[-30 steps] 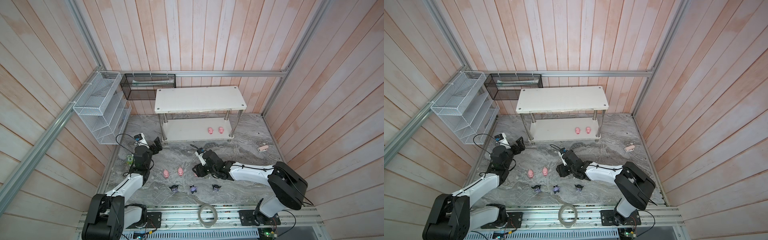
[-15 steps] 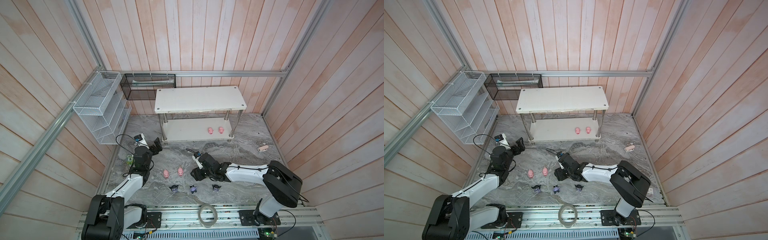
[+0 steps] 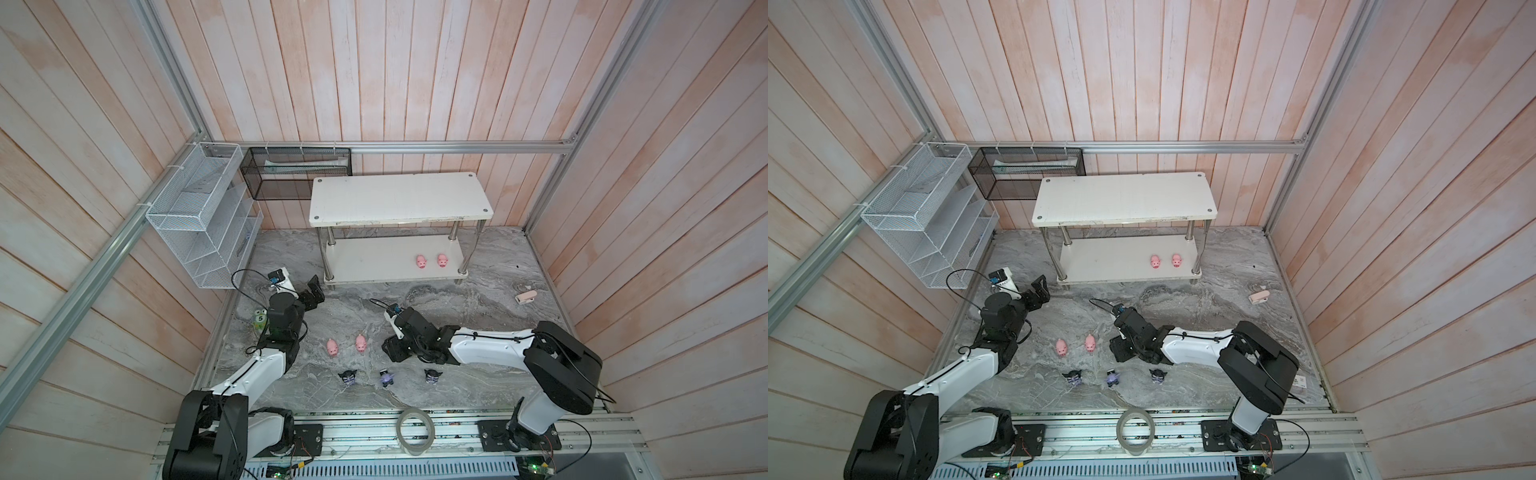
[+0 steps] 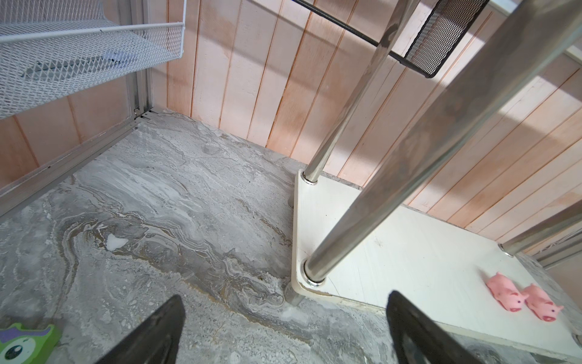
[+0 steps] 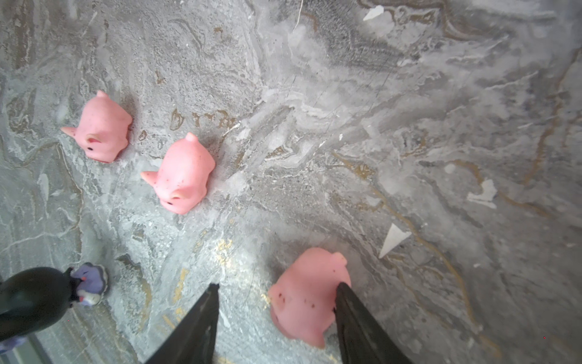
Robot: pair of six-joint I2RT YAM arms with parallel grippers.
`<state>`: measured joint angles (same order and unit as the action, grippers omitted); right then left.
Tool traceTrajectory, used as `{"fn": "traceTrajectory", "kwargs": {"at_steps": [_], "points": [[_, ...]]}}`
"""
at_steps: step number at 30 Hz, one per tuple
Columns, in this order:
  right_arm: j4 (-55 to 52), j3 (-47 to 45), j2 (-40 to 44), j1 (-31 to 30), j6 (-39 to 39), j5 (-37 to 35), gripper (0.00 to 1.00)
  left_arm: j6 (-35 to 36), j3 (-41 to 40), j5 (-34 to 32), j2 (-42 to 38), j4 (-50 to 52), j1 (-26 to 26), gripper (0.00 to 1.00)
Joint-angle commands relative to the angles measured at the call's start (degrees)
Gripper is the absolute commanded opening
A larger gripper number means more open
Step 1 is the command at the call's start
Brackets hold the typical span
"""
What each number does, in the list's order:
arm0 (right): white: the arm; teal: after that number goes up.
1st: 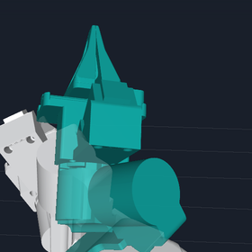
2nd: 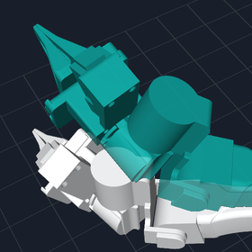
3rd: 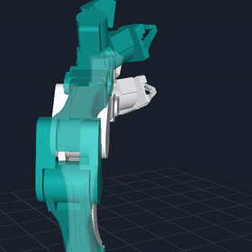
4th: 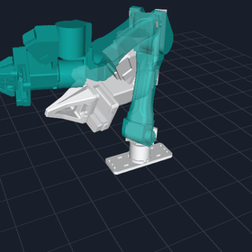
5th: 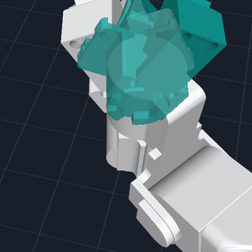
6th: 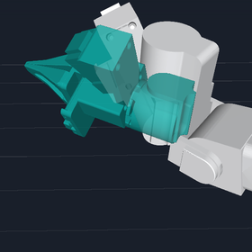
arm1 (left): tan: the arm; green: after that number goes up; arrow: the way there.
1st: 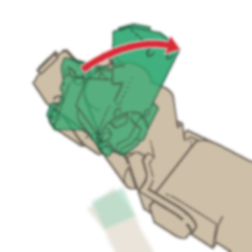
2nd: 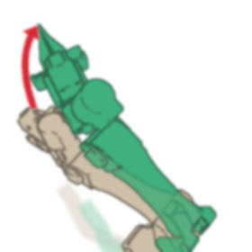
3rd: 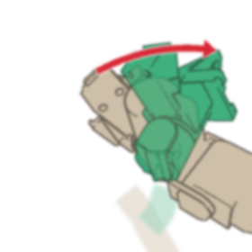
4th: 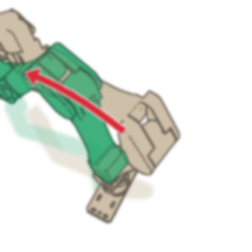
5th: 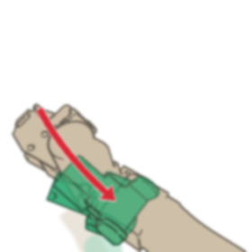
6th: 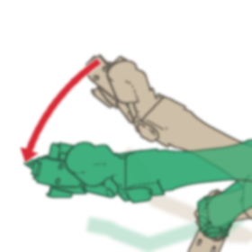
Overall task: Organize plastic toys on shelves
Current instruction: Pick up the plastic toy from the center of the table.
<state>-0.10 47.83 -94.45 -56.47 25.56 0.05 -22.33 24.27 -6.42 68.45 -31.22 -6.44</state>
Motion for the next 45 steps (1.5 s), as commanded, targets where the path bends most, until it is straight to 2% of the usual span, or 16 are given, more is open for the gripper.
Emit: {"fn": "traceTrajectory", "kwargs": {"at_steps": [1,7,30,38,45], "points": [[-2.17,-0.61,1.79,-0.66,1.22,-1.77,0.59,-0.35,-1.16,-0.26,-0.54,-0.02,-0.19,1.00],[-2.28,-1.77,3.17,-0.66,1.73,-3.06,0.59,-0.53,-1.33,-0.09,-0.13,-0.42,-0.10,1.00],[-1.84,-0.62,-3.98,-0.40,0.48,-2.64,0.57,-0.86,-1.51,0.26,0.16,-0.79,-0.22,1.00],[-2.76,0.40,-5.13,-0.13,0.50,-3.45,0.40,-0.60,-1.27,0.04,0.07,-0.45,-0.21,1.00],[-3.36,0.06,-2.66,-0.14,0.53,-5.75,0.33,-0.18,-0.72,0.00,0.11,-0.24,-0.15,1.00]]}}
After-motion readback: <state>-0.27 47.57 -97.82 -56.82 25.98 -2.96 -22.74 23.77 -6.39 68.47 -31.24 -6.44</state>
